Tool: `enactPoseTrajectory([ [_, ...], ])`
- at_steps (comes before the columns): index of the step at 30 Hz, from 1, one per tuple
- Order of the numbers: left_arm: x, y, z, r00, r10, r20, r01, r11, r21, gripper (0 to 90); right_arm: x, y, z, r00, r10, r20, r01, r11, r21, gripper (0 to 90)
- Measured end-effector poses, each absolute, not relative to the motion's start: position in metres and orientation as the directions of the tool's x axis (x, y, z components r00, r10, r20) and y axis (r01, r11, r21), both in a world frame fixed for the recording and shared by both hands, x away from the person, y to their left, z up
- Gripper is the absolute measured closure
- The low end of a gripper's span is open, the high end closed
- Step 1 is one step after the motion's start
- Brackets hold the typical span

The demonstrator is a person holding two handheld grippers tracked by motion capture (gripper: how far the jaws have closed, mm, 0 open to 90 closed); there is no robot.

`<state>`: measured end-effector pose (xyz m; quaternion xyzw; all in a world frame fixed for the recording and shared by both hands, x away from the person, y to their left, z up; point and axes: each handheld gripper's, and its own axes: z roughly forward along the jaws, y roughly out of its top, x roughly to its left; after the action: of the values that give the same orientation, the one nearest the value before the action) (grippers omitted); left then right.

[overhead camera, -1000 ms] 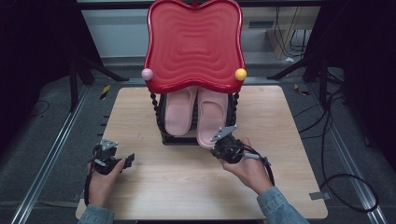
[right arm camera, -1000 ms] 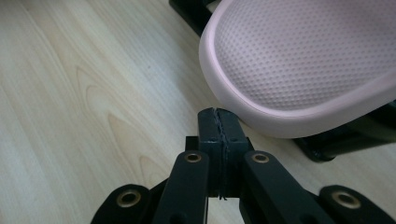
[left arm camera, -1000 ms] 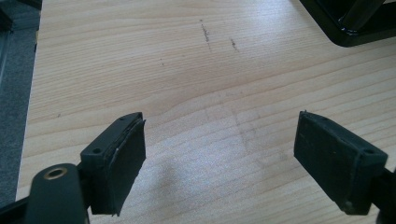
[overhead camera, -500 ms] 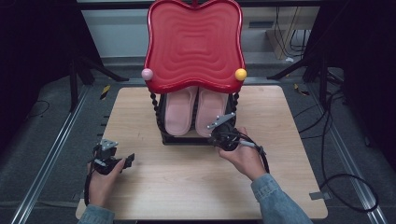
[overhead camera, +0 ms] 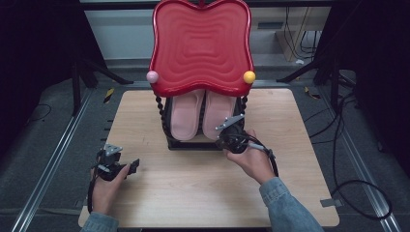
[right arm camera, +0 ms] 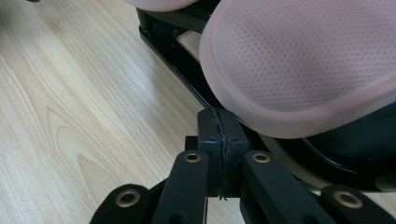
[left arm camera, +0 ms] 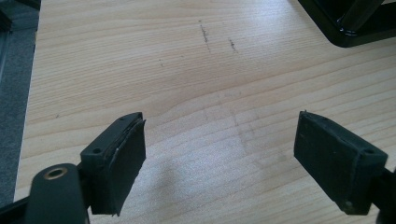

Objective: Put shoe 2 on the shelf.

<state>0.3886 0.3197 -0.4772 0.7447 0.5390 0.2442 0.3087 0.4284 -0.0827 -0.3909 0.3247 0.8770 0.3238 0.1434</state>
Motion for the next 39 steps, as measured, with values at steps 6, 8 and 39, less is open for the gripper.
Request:
enactPoseTrajectory([
  [6,0.389,0.321,-0.477,0.297,0.954,0.030,0.652,-0.226,0.724,16.0,0.421,-0.082,-0.393,-0.757,0.651,-0.051,0.460,0.587,0.666,76.3],
  [8,0.389,0.321,-0.478,0.295,0.955,0.029,0.652,-0.223,0.725,15.8,0.418,-0.083,-0.395,-0.760,0.648,-0.049,0.457,0.586,0.669,69.4],
  [39,0.394,0.312,-0.491,0.345,0.938,0.042,0.666,-0.276,0.692,6.6,0.392,-0.187,-0.477,-0.555,0.832,0.004,0.591,0.391,0.705,11.3],
])
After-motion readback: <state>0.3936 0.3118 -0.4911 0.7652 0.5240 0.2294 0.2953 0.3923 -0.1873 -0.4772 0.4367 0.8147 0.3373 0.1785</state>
